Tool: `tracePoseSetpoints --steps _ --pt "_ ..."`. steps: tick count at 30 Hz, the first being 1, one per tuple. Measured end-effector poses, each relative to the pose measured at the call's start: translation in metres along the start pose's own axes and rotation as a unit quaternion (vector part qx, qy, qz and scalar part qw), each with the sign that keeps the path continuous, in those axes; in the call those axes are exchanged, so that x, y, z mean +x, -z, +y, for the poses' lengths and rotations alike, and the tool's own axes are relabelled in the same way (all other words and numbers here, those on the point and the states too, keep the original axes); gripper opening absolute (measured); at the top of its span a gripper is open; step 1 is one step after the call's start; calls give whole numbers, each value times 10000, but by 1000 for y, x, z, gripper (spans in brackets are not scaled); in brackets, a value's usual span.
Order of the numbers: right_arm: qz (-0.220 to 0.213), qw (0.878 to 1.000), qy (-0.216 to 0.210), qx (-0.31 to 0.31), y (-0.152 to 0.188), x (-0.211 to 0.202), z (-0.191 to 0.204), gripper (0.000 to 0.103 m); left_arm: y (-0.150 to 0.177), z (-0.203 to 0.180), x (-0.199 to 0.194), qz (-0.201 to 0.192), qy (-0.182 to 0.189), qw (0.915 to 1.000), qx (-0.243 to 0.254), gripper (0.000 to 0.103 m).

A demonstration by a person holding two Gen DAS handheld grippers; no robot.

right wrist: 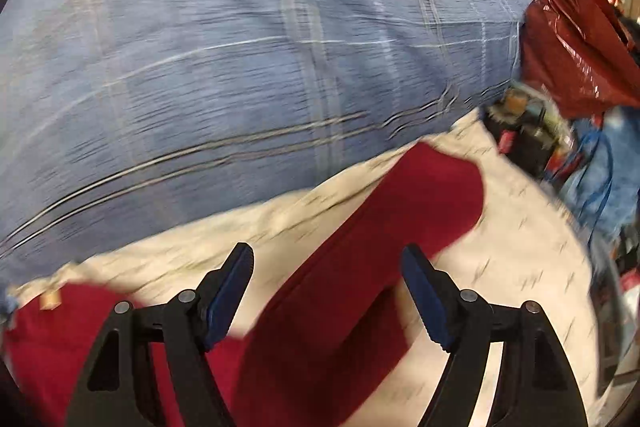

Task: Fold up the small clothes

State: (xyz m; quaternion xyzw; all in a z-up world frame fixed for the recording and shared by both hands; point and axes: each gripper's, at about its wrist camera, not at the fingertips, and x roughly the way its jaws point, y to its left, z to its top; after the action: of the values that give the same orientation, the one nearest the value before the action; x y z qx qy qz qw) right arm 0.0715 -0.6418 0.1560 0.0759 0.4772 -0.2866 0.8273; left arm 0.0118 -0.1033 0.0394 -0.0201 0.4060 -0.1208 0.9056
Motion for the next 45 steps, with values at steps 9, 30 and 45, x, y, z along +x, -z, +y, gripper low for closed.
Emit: tracePoseSetpoints --steps 9,30,45 --pt "766 9961 405 150 -6 72 -21 25 3 -1 21 316 -2 9995 75 103" --pt "-381 9503 -2942 -942 62 -114 65 6 -3 6 -13 -231 194 9994 -195 103" --pt "416 9234 -3340 -1844 165 -107 130 58 -7 -9 -10 -81 643 9979 -82 103"
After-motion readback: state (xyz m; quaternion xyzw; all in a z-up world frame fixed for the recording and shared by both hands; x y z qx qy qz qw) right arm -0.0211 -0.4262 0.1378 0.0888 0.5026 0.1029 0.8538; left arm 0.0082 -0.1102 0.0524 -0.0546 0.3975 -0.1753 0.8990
